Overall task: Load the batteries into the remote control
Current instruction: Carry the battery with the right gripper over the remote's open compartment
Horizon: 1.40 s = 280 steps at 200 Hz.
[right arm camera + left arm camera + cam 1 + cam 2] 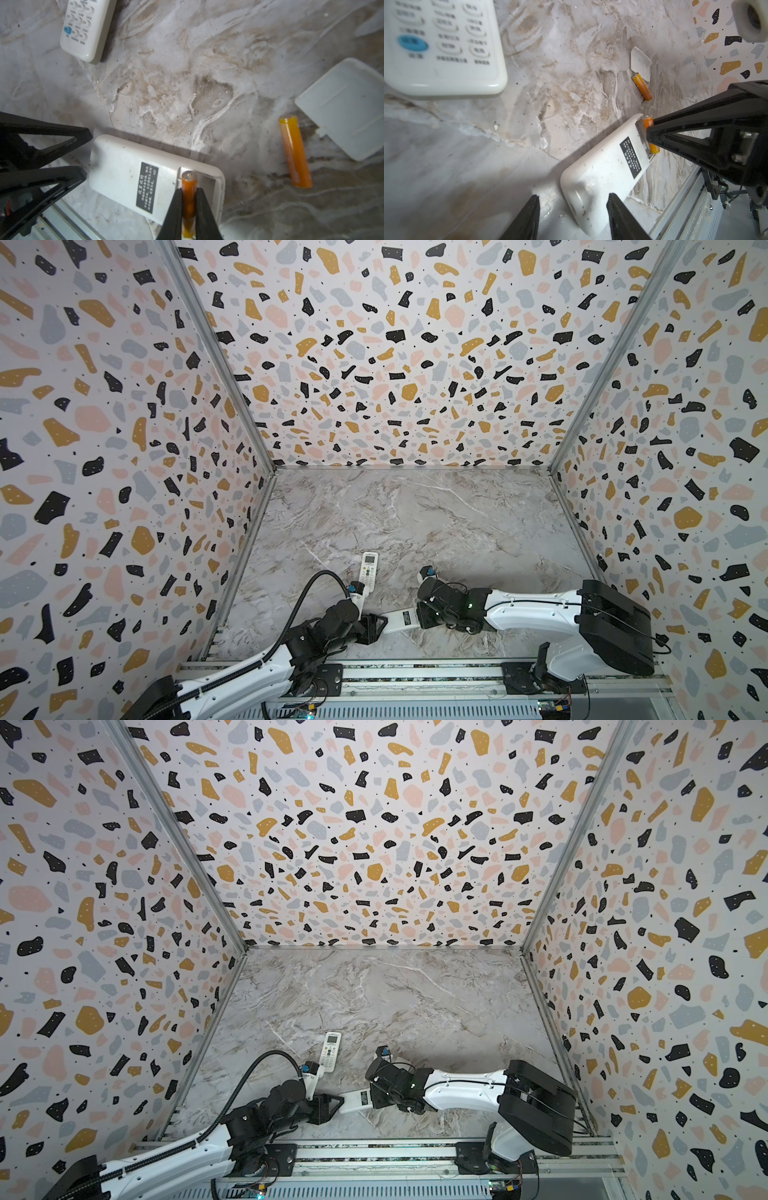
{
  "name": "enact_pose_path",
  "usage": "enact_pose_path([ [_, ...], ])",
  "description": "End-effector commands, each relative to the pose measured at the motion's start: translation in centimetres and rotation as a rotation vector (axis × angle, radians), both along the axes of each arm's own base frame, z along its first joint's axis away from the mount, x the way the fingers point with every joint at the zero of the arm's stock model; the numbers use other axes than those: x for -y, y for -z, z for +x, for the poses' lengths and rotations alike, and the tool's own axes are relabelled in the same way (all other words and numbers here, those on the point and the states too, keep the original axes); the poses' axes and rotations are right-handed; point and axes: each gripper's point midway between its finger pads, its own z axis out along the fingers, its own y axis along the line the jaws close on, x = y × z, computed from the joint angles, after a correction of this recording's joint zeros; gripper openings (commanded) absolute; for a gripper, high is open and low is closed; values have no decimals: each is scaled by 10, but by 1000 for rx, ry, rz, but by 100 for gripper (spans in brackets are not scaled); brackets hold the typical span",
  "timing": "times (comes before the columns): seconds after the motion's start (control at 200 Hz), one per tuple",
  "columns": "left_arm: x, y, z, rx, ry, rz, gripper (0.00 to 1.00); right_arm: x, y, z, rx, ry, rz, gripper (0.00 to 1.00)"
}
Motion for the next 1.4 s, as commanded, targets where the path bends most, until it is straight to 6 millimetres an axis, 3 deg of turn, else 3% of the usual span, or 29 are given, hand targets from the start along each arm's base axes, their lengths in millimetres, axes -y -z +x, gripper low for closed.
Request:
enact_pose_path([
  [0.0,2,-2,0,4,4,-12,54,1,2,-1,1,7,-4,13],
  [0.325,2,-3,1,8,3,-7,54,0,5,-3,-13,-4,7,20],
  [0.726,1,-4,3,16,-3,-1,54,4,3,-4,-22,-3,9,20],
  [0.881,1,-6,4,26,4,15,55,2,-20,5,45,-21,9,26],
  [1.116,4,-12,5,27,9,15,62,-8,-75,15,234,-122,117,50],
  [1.306,2,-19,7,24,18,62,64,17,-89,28,317,-186,38,53],
  [1.397,2,-16,2,-9,32,81,64,16,-105,28,389,-296,32,54],
])
